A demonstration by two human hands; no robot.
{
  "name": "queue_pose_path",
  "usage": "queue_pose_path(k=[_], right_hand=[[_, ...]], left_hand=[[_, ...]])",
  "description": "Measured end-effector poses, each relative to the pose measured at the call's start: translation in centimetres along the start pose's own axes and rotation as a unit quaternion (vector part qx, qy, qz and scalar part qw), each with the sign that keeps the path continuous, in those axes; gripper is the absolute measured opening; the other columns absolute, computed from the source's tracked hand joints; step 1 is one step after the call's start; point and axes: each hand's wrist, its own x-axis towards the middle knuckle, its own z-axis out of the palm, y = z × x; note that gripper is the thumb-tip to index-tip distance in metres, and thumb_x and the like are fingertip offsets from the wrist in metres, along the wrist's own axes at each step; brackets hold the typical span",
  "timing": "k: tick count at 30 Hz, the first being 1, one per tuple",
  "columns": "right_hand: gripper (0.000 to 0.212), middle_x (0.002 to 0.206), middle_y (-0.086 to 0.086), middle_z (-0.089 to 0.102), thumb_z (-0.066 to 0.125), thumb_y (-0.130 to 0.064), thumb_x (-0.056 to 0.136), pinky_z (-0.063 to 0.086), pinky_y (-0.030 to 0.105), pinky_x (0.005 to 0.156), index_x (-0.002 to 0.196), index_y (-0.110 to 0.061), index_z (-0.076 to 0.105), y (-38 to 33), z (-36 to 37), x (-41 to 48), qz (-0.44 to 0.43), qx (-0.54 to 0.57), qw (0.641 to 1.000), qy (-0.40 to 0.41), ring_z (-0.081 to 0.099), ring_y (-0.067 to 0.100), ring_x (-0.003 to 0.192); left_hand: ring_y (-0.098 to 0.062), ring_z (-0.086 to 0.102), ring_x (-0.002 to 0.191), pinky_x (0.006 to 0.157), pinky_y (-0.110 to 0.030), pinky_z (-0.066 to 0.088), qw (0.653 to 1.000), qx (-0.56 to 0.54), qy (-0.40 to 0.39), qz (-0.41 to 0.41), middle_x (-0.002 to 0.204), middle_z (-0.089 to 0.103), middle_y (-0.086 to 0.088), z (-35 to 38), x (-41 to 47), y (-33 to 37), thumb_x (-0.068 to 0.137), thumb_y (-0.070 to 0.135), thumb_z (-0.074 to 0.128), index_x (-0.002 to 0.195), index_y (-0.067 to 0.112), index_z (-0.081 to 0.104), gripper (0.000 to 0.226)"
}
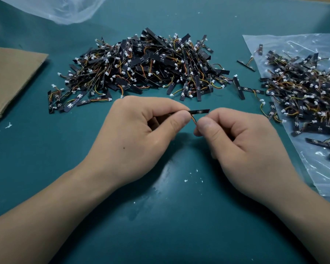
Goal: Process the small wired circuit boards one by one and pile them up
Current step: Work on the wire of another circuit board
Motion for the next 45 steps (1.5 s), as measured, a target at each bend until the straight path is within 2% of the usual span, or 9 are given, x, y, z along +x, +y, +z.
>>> queue_pose_path(k=[2,6,10,20,25,32,37,42,45], right_hand=[[0.028,0.06,-0.004,0.06,0.057,-0.045,0.097,0.041,0.029,0.05,0.079,-0.028,0.07,-0.02,0.04,-0.02,0.005,-0.011,1.0,-0.015,0.052,0.014,0.052],[0.024,0.057,0.002,0.058,0.064,-0.041,0.096,0.034,0.022,0.045,0.077,-0.029,0.071,-0.38,-0.07,0.08,0.007,0.064,0.998,0.019,0.046,0.017,0.048],[0.024,0.059,0.006,0.057,0.06,-0.043,0.098,0.038,0.027,0.047,0.08,-0.028,0.066,-0.59,-0.23,-0.12,-0.015,0.095,0.995,0.002,0.048,0.019,0.049],[0.024,0.06,0.007,0.054,0.057,-0.039,0.097,0.037,0.026,0.046,0.077,-0.03,0.068,-0.83,-0.42,-0.38,-0.043,0.136,0.99,-0.002,0.046,0.016,0.049],[0.023,0.059,0.005,0.054,0.059,-0.04,0.097,0.038,0.033,0.045,0.078,-0.033,0.071,-0.73,-0.38,-0.35,-0.046,0.127,0.991,-0.002,0.047,0.018,0.05],[0.023,0.058,-0.001,0.055,0.06,-0.039,0.097,0.037,0.029,0.044,0.078,-0.038,0.073,-0.74,-0.44,-0.35,-0.049,0.119,0.992,0.004,0.046,0.013,0.048],[0.026,0.057,0.007,0.053,0.058,-0.038,0.095,0.037,0.029,0.045,0.075,-0.027,0.071,-0.85,-0.43,-0.32,-0.047,0.109,0.993,0.003,0.047,0.019,0.048],[0.024,0.057,0.006,0.053,0.058,-0.036,0.097,0.037,0.033,0.044,0.078,-0.029,0.07,-0.92,-0.52,-0.51,-0.061,0.119,0.991,-0.002,0.045,0.019,0.047],[0.023,0.057,0.007,0.053,0.058,-0.035,0.097,0.037,0.034,0.043,0.079,-0.028,0.071,-0.98,-0.54,-0.45,-0.063,0.14,0.988,-0.004,0.047,0.019,0.045]], left_hand=[[-0.013,0.058,0.056,0.055,-0.01,0.042,1.0,-0.01,-0.009,0.009,0.068,0.067,0.008,-0.11,-0.01,0.13,0.096,0.032,0.066,0.091,0.033,0.075,0.011],[-0.012,0.056,0.054,0.055,-0.01,0.039,0.999,-0.032,-0.02,0.02,0.065,0.066,0.005,-0.32,-0.04,0.39,0.097,0.03,0.065,0.092,0.031,0.076,0.013],[-0.016,0.051,0.053,0.051,-0.012,0.036,0.998,-0.034,-0.043,0.016,0.062,0.062,-0.001,-0.33,-0.07,0.54,0.097,0.031,0.063,0.082,0.029,0.074,0.019],[-0.002,0.047,0.052,0.053,-0.008,0.033,0.993,-0.049,-0.106,0.016,0.063,0.063,0.003,-0.79,-0.03,0.72,0.096,0.018,0.06,0.09,0.028,0.076,0.02],[-0.01,0.049,0.052,0.051,-0.015,0.036,0.995,-0.036,-0.097,0.001,0.061,0.062,-0.002,-0.55,0.02,0.66,0.093,0.023,0.059,0.082,0.028,0.074,0.02],[-0.014,0.05,0.051,0.05,-0.018,0.037,0.995,-0.034,-0.092,-0.009,0.061,0.062,-0.004,-0.53,0.14,0.78,0.093,0.025,0.059,0.08,0.03,0.073,0.02],[-0.023,0.052,0.054,0.05,-0.035,0.041,0.993,-0.031,-0.113,-0.022,0.06,0.063,-0.007,-0.5,0.11,0.79,0.091,0.026,0.059,0.079,0.026,0.073,0.019],[-0.007,0.044,0.047,0.047,-0.019,0.034,0.989,-0.06,-0.133,-0.036,0.06,0.065,-0.004,-0.73,0.21,0.83,0.089,0.023,0.06,0.076,0.022,0.074,0.02],[-0.008,0.042,0.046,0.046,-0.019,0.033,0.987,-0.079,-0.133,-0.045,0.058,0.064,-0.002,-0.8,0.32,0.86,0.088,0.023,0.06,0.074,0.02,0.074,0.02]])
